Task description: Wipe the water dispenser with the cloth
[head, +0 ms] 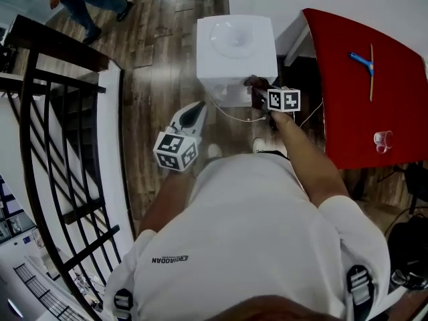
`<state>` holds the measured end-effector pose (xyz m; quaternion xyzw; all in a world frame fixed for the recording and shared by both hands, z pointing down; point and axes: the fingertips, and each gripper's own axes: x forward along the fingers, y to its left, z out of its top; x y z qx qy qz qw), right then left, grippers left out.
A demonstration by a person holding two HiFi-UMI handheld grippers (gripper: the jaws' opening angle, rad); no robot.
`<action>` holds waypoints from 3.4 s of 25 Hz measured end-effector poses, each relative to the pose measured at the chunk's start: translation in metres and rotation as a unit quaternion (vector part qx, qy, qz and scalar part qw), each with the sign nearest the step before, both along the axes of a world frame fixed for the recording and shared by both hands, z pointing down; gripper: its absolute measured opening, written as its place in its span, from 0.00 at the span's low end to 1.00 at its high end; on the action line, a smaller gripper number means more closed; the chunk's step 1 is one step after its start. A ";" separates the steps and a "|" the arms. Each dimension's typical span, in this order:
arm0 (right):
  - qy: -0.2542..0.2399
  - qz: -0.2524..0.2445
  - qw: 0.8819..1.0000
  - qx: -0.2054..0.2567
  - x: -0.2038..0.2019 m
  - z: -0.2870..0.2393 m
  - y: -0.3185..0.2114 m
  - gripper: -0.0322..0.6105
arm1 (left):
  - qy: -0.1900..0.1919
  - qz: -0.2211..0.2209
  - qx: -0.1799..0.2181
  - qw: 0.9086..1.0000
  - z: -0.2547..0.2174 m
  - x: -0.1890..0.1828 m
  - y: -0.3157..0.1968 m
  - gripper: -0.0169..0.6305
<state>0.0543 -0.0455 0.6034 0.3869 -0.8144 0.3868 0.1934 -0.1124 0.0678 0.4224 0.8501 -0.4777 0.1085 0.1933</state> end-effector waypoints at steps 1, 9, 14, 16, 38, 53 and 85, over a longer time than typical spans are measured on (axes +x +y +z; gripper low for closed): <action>0.000 0.000 1.000 0.001 0.007 -0.001 -0.002 0.19 | 0.000 -0.003 0.001 1.000 -0.001 0.005 -0.001 0.02; 0.013 -0.027 1.000 0.005 0.053 -0.003 -0.008 0.19 | -0.001 -0.046 0.005 0.999 -0.010 0.030 0.010 0.02; 0.018 -0.048 0.999 0.006 0.071 -0.008 -0.005 0.19 | -0.005 -0.081 0.004 0.997 -0.012 0.036 0.018 0.02; 0.012 -0.063 0.998 0.016 0.072 -0.016 0.000 0.19 | -0.005 -0.097 0.007 0.995 -0.014 0.037 0.021 0.02; -0.062 -0.194 0.977 0.071 -0.133 -0.116 0.152 0.19 | -0.009 -0.118 0.027 0.993 -0.022 -0.105 0.101 0.02; -0.059 -0.172 0.977 0.107 -0.311 -0.157 0.208 0.19 | -0.007 -0.136 0.030 0.990 -0.020 -0.314 0.183 0.02; -0.056 -0.044 0.992 0.102 -0.461 -0.098 -0.012 0.19 | -0.062 0.037 0.020 0.997 -0.030 -0.446 -0.077 0.02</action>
